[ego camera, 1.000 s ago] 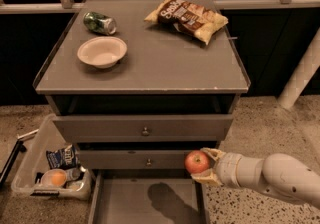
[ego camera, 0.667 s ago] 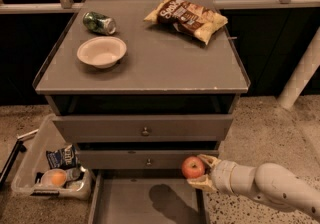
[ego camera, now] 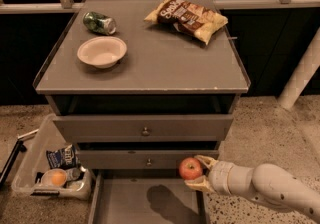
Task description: Place apple into bottom drawer
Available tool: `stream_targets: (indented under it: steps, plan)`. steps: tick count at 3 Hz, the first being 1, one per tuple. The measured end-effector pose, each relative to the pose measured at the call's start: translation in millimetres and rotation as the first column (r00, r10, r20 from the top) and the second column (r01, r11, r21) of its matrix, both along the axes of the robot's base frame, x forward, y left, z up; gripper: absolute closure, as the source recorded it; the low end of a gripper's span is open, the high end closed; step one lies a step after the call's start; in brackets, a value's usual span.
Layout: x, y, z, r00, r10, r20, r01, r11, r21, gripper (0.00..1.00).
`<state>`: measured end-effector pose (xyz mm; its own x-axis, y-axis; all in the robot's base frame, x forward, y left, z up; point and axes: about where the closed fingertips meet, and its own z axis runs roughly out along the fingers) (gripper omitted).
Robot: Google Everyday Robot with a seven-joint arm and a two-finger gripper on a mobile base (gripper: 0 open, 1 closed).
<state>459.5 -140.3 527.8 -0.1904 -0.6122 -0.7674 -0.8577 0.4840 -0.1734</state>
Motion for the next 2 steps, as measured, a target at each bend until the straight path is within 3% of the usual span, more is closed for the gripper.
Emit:
stream_targets:
  steps: [2]
  plan:
    - [-2.2, 39.4, -71.2, 0.9996, -0.003, -0.028, 0.005, 0.997, 0.073, 1.0]
